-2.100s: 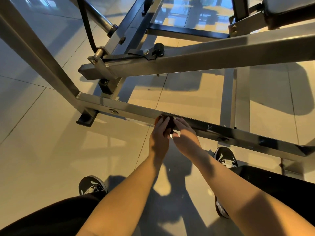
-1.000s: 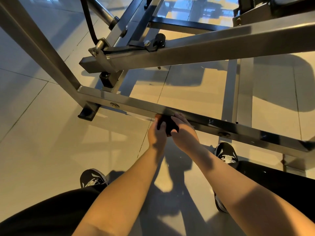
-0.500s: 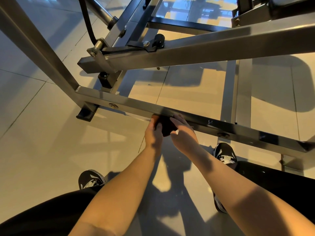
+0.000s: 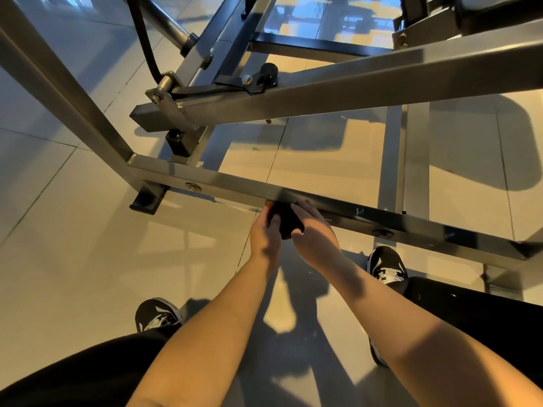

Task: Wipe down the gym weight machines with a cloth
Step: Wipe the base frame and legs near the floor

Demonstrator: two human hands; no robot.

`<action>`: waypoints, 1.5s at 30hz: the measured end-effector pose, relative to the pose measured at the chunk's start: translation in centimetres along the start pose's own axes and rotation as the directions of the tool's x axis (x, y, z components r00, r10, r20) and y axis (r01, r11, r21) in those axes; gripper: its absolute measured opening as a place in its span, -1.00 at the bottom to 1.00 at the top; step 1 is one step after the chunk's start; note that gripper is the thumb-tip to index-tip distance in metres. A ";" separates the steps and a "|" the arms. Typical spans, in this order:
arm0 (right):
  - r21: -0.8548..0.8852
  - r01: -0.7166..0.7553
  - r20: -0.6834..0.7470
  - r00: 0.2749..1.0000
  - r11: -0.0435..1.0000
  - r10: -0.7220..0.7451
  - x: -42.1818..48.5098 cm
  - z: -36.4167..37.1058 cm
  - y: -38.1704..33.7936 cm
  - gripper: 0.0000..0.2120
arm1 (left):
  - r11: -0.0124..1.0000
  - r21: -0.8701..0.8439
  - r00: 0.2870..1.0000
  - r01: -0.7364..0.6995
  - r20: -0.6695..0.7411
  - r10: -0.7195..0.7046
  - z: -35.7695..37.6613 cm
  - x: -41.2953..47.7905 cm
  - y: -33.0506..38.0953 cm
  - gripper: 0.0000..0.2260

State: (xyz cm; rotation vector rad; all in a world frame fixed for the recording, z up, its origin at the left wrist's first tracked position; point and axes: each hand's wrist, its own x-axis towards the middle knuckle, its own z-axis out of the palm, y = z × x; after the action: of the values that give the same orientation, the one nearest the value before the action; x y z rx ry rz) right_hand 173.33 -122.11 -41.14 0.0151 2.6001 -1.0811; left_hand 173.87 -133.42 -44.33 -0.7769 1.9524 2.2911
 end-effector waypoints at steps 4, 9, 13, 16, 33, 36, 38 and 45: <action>0.011 -0.024 0.004 1.000 1.000 0.024 0.3 -0.2 -0.8 -0.42 | 0.978 0.158 0.990 -0.136 -0.019 0.140 -0.6 -0.3 0.9 -0.69; -0.064 -0.009 0.068 0.998 0.998 0.013 1.1 -0.9 -1.2 -0.48 | 0.824 0.516 0.941 -0.235 -0.092 0.327 -2.9 3.3 1.6 -0.60; 0.051 -0.043 -0.025 0.999 0.998 0.044 1.1 -1.0 -1.2 -0.51 | 0.613 0.592 0.830 -0.524 0.192 0.524 -1.1 3.6 1.1 -0.71; 0.106 -0.017 -0.132 0.991 0.994 0.031 1.2 -1.0 -0.9 -0.54 | 0.468 0.650 0.782 -0.599 0.349 0.516 0.9 2.7 -0.1 -0.67; -0.083 0.020 -0.092 0.995 0.996 -0.028 2.7 -0.1 -2.0 -0.59 | 0.560 0.603 0.802 -0.568 0.255 0.540 -1.2 1.8 4.2 -0.79; -0.149 0.040 -0.076 0.996 0.988 -0.052 2.8 0.4 -2.2 -0.56 | 0.501 0.647 0.793 -0.575 0.293 0.534 -2.7 3.2 4.7 -0.79; -0.169 0.034 -0.033 0.999 0.985 -0.040 2.9 0.3 -2.5 -0.54 | 0.542 0.687 0.843 -0.485 0.203 0.497 -3.6 3.9 4.2 -0.75; 0.108 -0.013 -0.052 0.998 0.994 0.019 1.7 -1.0 -2.5 -0.58 | 0.676 0.626 0.921 -0.389 0.248 0.301 0.2 1.2 4.6 -0.68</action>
State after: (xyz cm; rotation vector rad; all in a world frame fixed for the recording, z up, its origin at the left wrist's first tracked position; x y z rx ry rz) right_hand 171.08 -123.38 -39.22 0.0900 2.5798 -1.2303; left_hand 171.19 -134.55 -40.52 -0.1819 2.7637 1.4686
